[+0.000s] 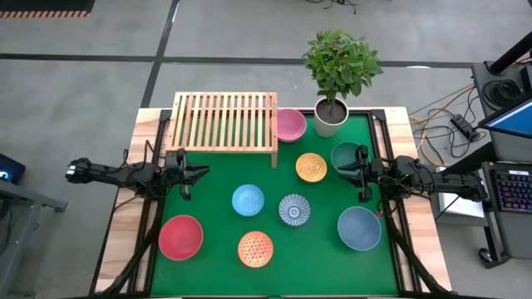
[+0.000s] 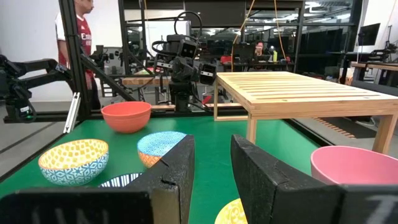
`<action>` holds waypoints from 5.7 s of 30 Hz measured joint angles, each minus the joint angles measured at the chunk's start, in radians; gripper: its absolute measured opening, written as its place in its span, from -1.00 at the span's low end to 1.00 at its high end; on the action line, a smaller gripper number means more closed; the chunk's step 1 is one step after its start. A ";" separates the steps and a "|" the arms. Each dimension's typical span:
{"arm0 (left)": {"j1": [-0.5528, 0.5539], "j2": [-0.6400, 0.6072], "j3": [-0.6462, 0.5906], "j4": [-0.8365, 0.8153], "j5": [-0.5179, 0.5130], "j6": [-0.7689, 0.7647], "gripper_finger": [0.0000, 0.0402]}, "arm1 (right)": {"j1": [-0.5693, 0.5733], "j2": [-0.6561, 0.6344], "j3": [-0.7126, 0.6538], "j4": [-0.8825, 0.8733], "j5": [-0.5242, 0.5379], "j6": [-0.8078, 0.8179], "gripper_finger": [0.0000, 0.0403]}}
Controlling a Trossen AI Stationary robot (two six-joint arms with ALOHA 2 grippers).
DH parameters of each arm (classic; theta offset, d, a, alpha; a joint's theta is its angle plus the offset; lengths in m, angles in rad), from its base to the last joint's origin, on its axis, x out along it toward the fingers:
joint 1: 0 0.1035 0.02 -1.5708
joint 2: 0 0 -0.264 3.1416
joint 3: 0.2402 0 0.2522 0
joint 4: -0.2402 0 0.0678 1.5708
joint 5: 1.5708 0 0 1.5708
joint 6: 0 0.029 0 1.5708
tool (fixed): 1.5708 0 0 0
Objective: Place and stack bowls onto a shelf
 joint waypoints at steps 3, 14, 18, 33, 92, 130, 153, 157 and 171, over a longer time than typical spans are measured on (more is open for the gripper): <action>0.000 0.000 0.000 0.000 0.000 0.000 -0.81 | 0.000 0.000 0.000 0.000 0.000 0.000 -0.54; 0.000 0.000 0.000 0.000 0.000 0.000 -0.81 | 0.000 0.000 0.000 0.000 0.000 0.000 -0.54; 0.000 0.000 0.000 0.000 0.000 0.000 -0.81 | 0.000 0.000 0.000 0.000 0.000 0.000 -0.54; 0.000 0.000 0.000 0.000 0.000 0.039 -0.81 | 0.000 0.000 0.000 0.000 0.000 0.000 -0.54; 0.003 0.000 0.000 0.367 -0.184 0.002 -0.81 | 0.008 0.227 0.150 0.368 0.120 -0.079 -0.54; 0.002 0.149 0.040 0.674 0.214 -0.124 -0.81 | 0.169 1.271 1.046 -0.608 0.252 0.129 -0.54; 0.003 0.150 0.261 0.258 -0.047 0.544 -0.81 | -0.299 1.533 1.208 -0.638 0.289 -0.310 -0.54; 0.003 0.156 0.320 0.144 -0.047 0.544 -0.81 | -0.337 1.578 1.208 -0.619 0.299 -0.302 -0.54; 0.002 0.156 0.404 0.000 -0.046 0.549 -0.81 | -0.360 1.643 1.319 -0.655 0.207 -0.307 -0.46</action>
